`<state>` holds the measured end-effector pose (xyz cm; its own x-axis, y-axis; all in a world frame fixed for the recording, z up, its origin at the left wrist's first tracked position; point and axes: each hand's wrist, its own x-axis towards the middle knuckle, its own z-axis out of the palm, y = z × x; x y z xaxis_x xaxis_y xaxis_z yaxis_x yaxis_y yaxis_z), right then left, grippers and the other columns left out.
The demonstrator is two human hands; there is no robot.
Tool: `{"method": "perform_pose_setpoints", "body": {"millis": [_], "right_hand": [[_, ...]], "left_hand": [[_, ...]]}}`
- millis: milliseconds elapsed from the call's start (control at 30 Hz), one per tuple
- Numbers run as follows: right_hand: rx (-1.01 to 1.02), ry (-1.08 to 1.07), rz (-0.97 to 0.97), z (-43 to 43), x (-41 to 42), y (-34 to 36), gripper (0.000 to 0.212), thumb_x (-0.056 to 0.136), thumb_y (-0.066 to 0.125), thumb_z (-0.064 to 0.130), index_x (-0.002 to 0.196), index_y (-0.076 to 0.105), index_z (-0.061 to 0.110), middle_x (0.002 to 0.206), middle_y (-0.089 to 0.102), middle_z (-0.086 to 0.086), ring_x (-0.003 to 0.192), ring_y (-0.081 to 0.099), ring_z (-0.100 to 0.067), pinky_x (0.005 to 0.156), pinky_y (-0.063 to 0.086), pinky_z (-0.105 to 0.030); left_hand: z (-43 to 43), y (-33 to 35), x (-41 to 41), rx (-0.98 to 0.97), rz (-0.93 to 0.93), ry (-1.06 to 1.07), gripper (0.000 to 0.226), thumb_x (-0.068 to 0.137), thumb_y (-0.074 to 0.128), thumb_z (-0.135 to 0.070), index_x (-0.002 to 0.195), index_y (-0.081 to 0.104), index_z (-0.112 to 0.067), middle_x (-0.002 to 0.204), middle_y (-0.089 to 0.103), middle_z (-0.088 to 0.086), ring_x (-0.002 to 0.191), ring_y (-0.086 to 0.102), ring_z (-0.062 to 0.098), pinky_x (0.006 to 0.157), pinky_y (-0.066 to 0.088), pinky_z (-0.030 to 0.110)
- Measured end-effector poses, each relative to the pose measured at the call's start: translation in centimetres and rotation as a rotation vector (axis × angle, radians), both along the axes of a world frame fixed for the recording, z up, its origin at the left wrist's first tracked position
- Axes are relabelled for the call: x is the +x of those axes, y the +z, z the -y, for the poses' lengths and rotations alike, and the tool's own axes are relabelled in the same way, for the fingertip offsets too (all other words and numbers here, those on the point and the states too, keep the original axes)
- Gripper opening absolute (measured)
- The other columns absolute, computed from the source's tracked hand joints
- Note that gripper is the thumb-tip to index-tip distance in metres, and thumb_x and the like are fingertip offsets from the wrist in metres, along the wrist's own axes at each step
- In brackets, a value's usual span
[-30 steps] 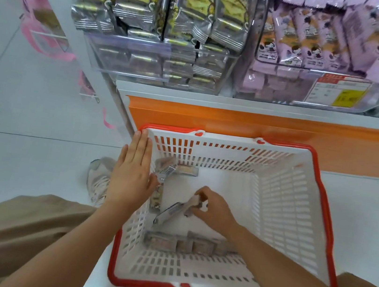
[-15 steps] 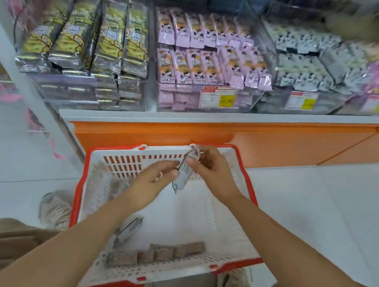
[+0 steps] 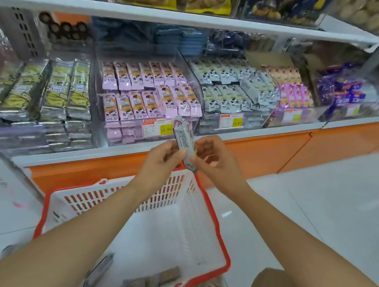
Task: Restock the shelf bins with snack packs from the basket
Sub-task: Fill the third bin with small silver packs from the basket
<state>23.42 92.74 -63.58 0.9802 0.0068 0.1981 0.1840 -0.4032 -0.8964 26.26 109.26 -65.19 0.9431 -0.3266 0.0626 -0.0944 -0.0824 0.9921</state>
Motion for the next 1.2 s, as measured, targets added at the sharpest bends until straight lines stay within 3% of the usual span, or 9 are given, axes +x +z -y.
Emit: {"method": "perform_pose_setpoints", "body": {"millis": [100,167,267,400,567,767,967,1067,1200], "right_hand": [[-0.041,-0.039,0.089,1.8,0.9,2.0,0.028,0.085,0.071,0.004,0.110,0.058,0.009,0.089,0.061,-0.003,0.073,0.055,-0.005,0.062,0.048,-0.019],[-0.058,-0.112,0.148,3.5,2.2,3.2,0.025,0.085,0.069,0.004,0.105,0.059,0.013,0.085,0.058,0.000,0.071,0.053,-0.008,0.063,0.052,-0.028],[-0.141,-0.278,0.206,6.6,5.1,4.4,0.020,0.086,0.068,0.009,0.102,0.060,0.019,0.083,0.058,-0.007,0.070,0.054,-0.014,0.065,0.053,-0.034],[-0.387,-0.500,0.204,10.1,9.6,4.9,0.018,0.088,0.065,0.015,0.106,0.064,0.016,0.083,0.058,-0.005,0.067,0.052,-0.014,0.067,0.054,-0.041],[-0.652,-0.580,0.170,11.5,14.0,4.7,0.024,0.092,0.060,0.024,0.111,0.069,0.013,0.107,0.062,-0.010,0.082,0.058,-0.022,0.072,0.049,-0.034],[-0.769,-0.635,0.157,11.1,15.3,4.0,0.024,0.095,0.058,0.022,0.110,0.071,0.007,0.112,0.052,-0.016,0.104,0.052,-0.032,0.069,0.042,-0.036],[-0.648,-0.516,0.289,9.7,13.1,3.9,0.025,0.091,0.063,0.025,0.113,0.065,0.012,0.109,0.050,-0.007,0.094,0.051,-0.019,0.072,0.049,-0.036],[-0.568,-0.330,0.316,6.2,10.5,3.2,0.012,0.093,0.062,0.022,0.104,0.064,0.015,0.097,0.051,0.002,0.075,0.049,-0.007,0.066,0.043,-0.024],[-0.508,-0.047,0.260,0.3,6.9,-0.1,0.007,0.093,0.063,0.020,0.099,0.066,0.020,0.086,0.051,0.016,0.071,0.052,0.001,0.063,0.043,-0.013]], "left_hand": [[1.8,1.8,0.9,0.034,0.110,0.008,0.028,0.101,0.053,-0.017,0.128,0.059,-0.010,0.117,0.066,-0.004,0.100,0.063,-0.002,0.089,0.047,0.016],[2.0,2.3,2.3,0.240,0.305,0.122,0.034,0.102,0.052,-0.024,0.135,0.054,-0.016,0.129,0.057,-0.006,0.114,0.053,0.002,0.100,0.038,0.022],[0.7,1.9,5.1,0.655,0.602,0.335,0.044,0.101,0.050,-0.025,0.144,0.047,-0.019,0.151,0.042,0.000,0.143,0.029,0.020,0.117,0.011,0.036],[-1.6,-0.1,7.3,0.967,0.640,0.302,0.057,0.103,0.043,-0.033,0.156,0.026,-0.020,0.162,0.025,0.005,0.151,0.013,0.024,0.121,-0.004,0.043],[-2.0,-1.2,7.7,1.006,0.668,0.272,0.062,0.097,0.033,-0.037,0.156,0.025,-0.021,0.155,0.038,0.006,0.146,0.029,0.024,0.119,0.012,0.047],[-2.3,-1.4,7.9,0.995,0.693,0.246,0.063,0.096,0.032,-0.037,0.156,0.025,-0.020,0.153,0.041,0.006,0.144,0.031,0.025,0.117,0.015,0.046],[-3.5,-1.2,7.1,0.839,0.749,0.250,0.062,0.095,0.038,-0.029,0.155,0.028,-0.017,0.155,0.037,0.007,0.146,0.025,0.022,0.123,-0.002,0.032],[-5.1,-1.3,5.4,0.791,0.819,0.305,0.056,0.093,0.039,-0.022,0.148,0.040,-0.011,0.147,0.045,0.009,0.141,0.033,0.026,0.123,0.010,0.043],[-8.4,-2.8,2.5,0.866,0.883,0.377,0.042,0.089,0.041,-0.019,0.126,0.060,-0.014,0.121,0.058,0.006,0.115,0.047,0.026,0.102,0.027,0.046]]}}
